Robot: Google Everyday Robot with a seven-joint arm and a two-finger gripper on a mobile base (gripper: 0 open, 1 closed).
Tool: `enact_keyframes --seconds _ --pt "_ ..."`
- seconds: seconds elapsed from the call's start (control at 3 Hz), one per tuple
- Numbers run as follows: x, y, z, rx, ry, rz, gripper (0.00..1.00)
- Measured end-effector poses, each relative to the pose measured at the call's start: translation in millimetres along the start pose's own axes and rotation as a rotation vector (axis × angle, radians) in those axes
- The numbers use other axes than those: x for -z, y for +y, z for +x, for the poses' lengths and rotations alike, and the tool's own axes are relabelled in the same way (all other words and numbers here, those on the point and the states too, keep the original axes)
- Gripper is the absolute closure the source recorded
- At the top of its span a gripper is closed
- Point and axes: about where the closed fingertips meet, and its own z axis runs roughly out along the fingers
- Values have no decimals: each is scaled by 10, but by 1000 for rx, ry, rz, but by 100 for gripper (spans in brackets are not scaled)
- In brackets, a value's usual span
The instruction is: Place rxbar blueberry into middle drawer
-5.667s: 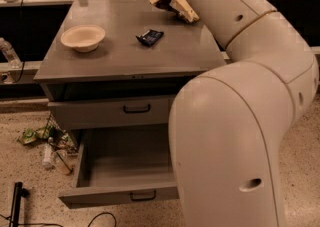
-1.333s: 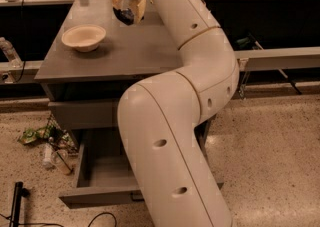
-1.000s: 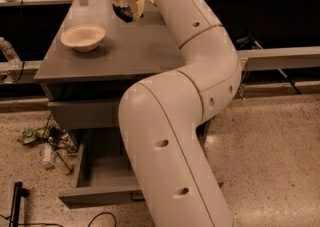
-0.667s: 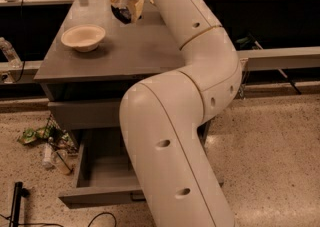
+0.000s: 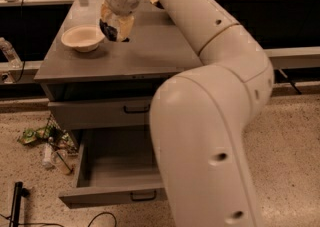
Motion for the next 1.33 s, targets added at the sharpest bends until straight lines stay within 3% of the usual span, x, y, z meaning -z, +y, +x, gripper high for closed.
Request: enact_keyframes --seconds 0.67,1.0,1.33 --pt "454 231 -506 -344 -153 222 100" --pt "650 445 -858 -510 -211 289 100" --pt "713 741 -1280 -675 -267 292 100"
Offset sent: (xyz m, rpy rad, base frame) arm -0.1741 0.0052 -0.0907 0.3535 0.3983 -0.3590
